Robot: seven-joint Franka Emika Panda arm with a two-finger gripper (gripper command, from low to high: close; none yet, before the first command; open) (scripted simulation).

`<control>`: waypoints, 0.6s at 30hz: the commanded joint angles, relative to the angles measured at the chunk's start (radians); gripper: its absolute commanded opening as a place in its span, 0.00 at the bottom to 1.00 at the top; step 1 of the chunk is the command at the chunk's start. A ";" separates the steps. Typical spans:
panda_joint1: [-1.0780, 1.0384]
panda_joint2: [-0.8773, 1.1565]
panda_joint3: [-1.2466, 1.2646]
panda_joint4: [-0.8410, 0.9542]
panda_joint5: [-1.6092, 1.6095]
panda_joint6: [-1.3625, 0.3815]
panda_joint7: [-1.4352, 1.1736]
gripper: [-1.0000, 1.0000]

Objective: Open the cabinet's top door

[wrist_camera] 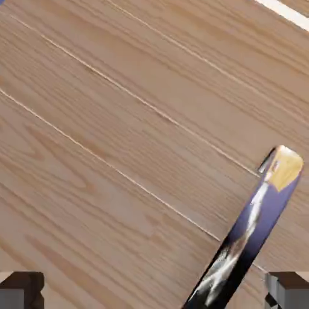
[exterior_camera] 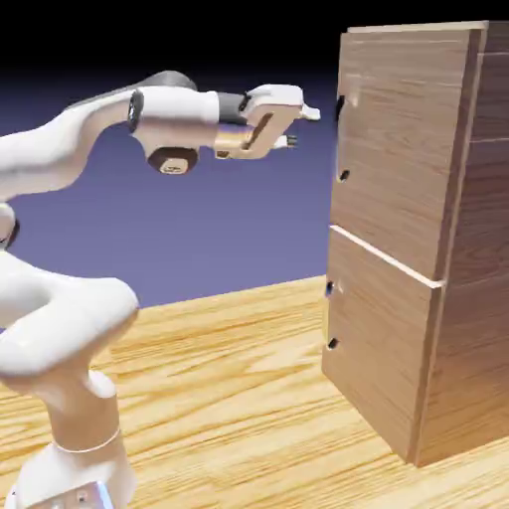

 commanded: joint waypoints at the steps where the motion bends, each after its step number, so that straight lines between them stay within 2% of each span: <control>1: -0.023 -0.019 0.020 0.006 0.044 -0.009 0.043 0.50; 9: -0.194 -0.163 0.172 0.052 0.372 -0.081 0.367 0.50; 15: -0.361 -0.157 0.222 0.172 0.456 -0.124 0.367 0.50; 16: -0.361 -0.157 0.222 0.172 0.456 -0.124 0.367 0.00; 18: -0.360 -0.182 0.208 0.148 0.466 -0.167 0.367 0.00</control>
